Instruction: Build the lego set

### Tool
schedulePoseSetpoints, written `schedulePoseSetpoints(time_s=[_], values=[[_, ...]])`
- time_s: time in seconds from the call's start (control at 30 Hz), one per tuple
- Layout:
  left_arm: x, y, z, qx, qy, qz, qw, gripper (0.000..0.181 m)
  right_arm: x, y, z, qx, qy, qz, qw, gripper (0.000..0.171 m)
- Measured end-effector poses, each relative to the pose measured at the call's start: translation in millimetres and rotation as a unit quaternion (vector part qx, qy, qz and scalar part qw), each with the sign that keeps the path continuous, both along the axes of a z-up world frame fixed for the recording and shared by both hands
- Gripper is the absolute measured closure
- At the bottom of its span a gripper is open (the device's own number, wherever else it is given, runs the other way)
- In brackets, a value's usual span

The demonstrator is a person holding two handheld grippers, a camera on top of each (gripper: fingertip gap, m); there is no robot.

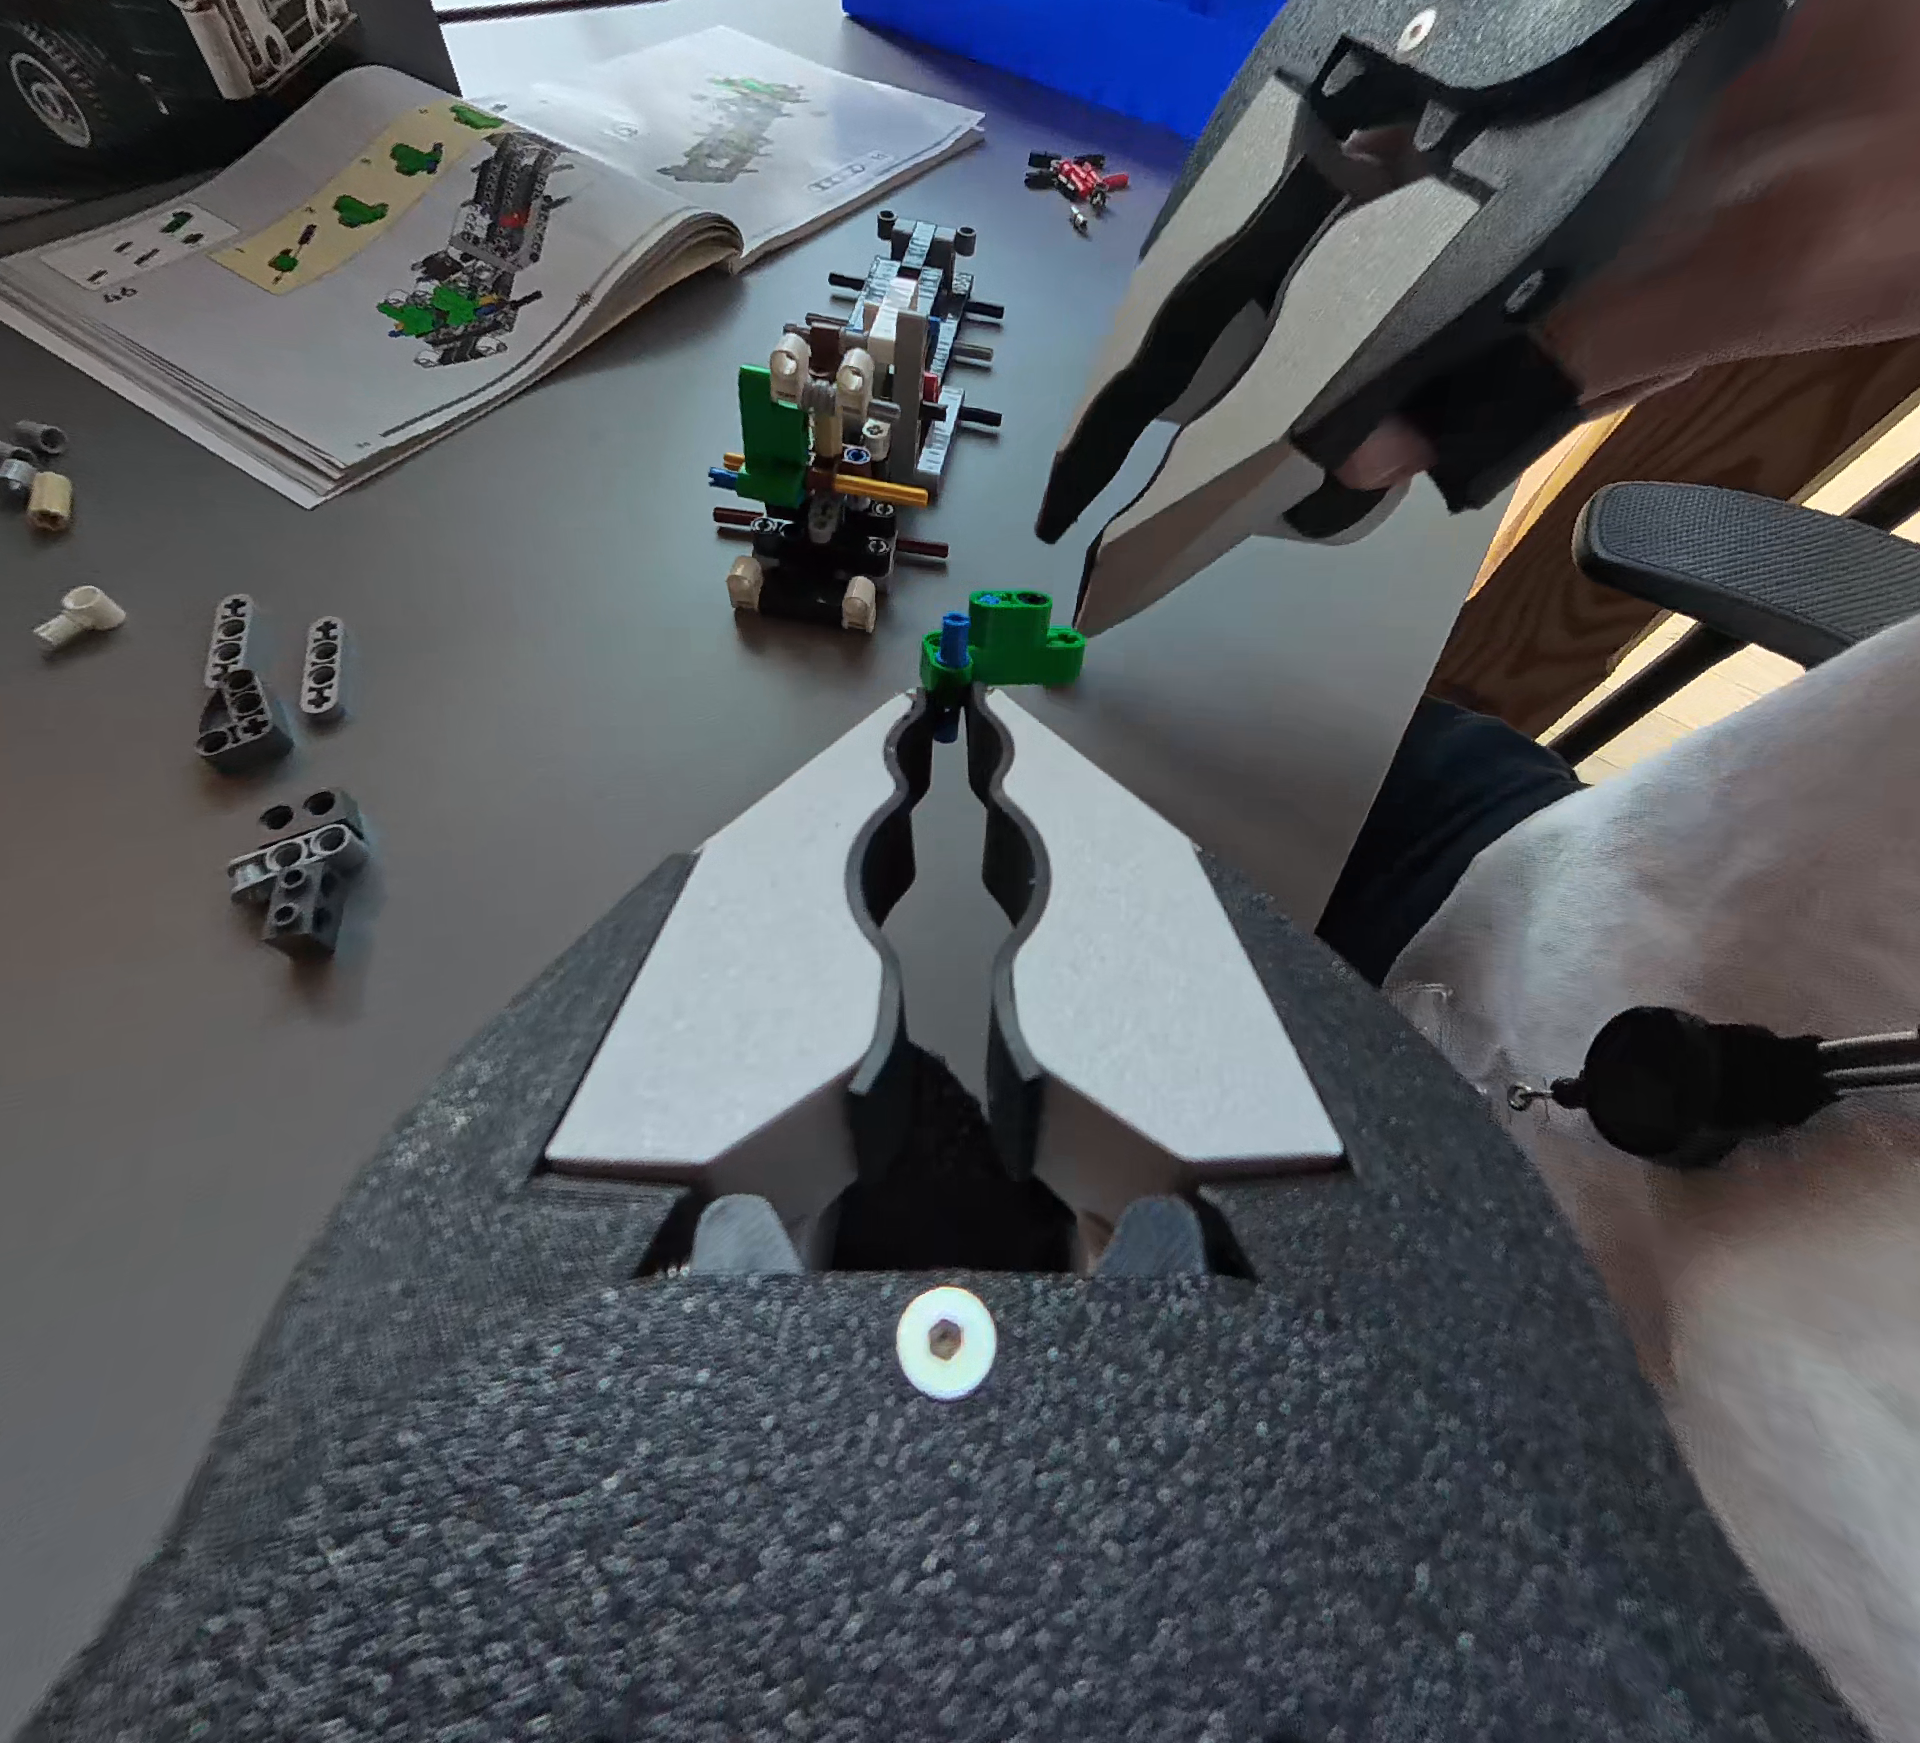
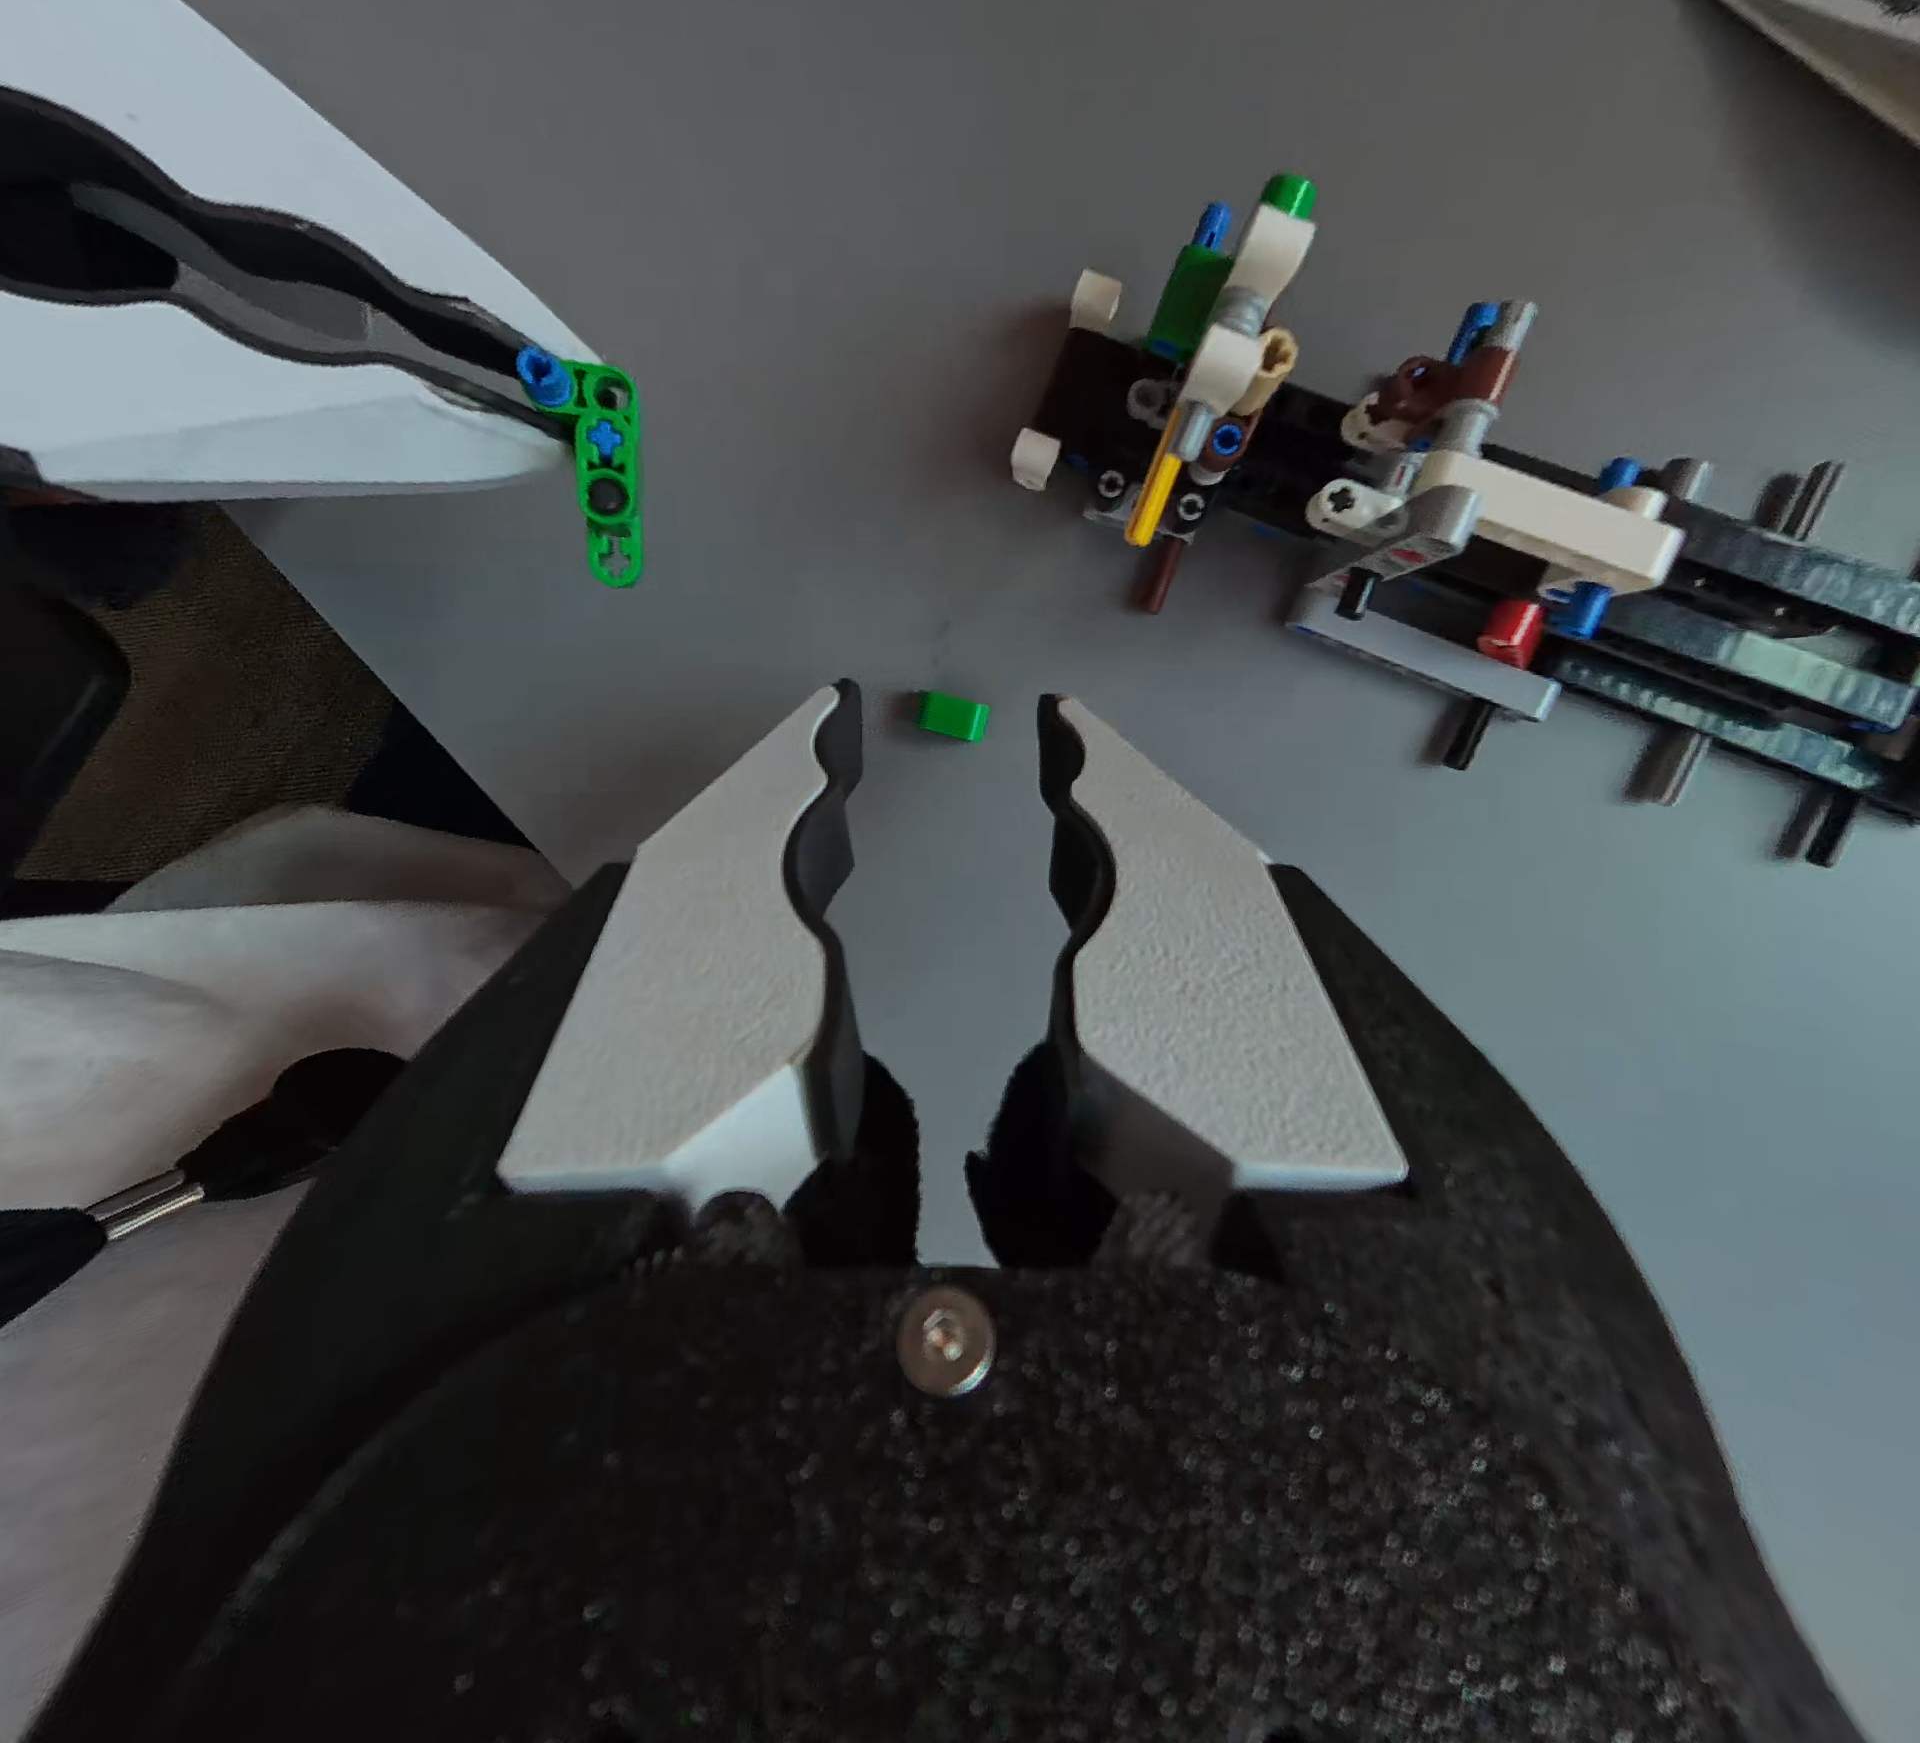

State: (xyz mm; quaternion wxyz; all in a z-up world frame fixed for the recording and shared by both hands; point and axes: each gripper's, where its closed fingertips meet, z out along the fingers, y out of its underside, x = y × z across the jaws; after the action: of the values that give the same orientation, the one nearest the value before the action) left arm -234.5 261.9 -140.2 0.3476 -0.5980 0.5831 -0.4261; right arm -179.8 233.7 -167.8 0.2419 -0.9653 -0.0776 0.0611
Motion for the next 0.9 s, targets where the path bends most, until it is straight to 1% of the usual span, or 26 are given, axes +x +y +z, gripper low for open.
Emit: schedulePoseSetpoints(time_s=[0.03, 0.17, 0.3, 0.37, 0.5, 0.6, 0.7, 0.73, 0.8, 0.83, 0.9], values=[[-0.2, -0.5, 0.3, 0.0, -0.001, -0.001, 1.0, 0.176, -3.2, -0.3, -3.3, -0.011, -0.001, -0.004, 1.0, 0.138], [1.0, -2.4, -3.9, 0.014, 0.012, -0.004, 1.0, 0.176, -5.2, -2.7, -15.0, -0.053, -0.03, -0.013, 0.998, 0.141], [1.5, -3.7, -6.1, 0.015, 0.019, -0.007, 1.0, 0.177, -8.7, -6.4, -23.3, -0.092, -0.023, -0.017, 0.995, 0.144], [1.1, -5.3, -5.1, 0.017, 0.016, -0.012, 1.0, 0.177, -10.6, -4.5, -23.9, -0.092, -0.027, -0.016, 0.995, 0.149], [0.5, -6.8, -4.1, 0.019, 0.012, -0.016, 1.0, 0.177, -10.8, -1.7, -24.9, -0.093, -0.037, -0.014, 0.995, 0.15], [0.4, -7.1, -3.6, 0.02, 0.01, -0.017, 1.0, 0.177, -7.5, -3.0, -25.4, -0.094, -0.054, -0.007, 0.994, 0.156], [0.8, -7.2, -5.4, 0.017, 0.016, -0.018, 1.0, 0.177, -8.3, -6.0, -25.3, -0.091, -0.056, 0.008, 0.994, 0.157], [1.0, -7.3, -6.4, 0.016, 0.019, -0.019, 1.0, 0.177, -7.2, -6.3, -24.6, -0.085, -0.061, 0.016, 0.994, 0.157], [1.3, -6.1, -7.1, 0.015, 0.022, -0.015, 1.0, 0.177, -2.1, 2.5, -13.9, -0.033, -0.067, 0.028, 0.997, 0.157], [1.2, -4.5, -6.1, 0.015, 0.018, -0.01, 1.0, 0.176, -3.0, 9.8, -3.6, 0.006, -0.051, 0.032, 0.998, 0.157], [0.4, 0.2, -1.7, 0.012, 0.005, 0.005, 1.0, 0.177, -14.3, 29.1, 29.9, 0.13, 0.027, 0.035, 0.991, 0.157]])
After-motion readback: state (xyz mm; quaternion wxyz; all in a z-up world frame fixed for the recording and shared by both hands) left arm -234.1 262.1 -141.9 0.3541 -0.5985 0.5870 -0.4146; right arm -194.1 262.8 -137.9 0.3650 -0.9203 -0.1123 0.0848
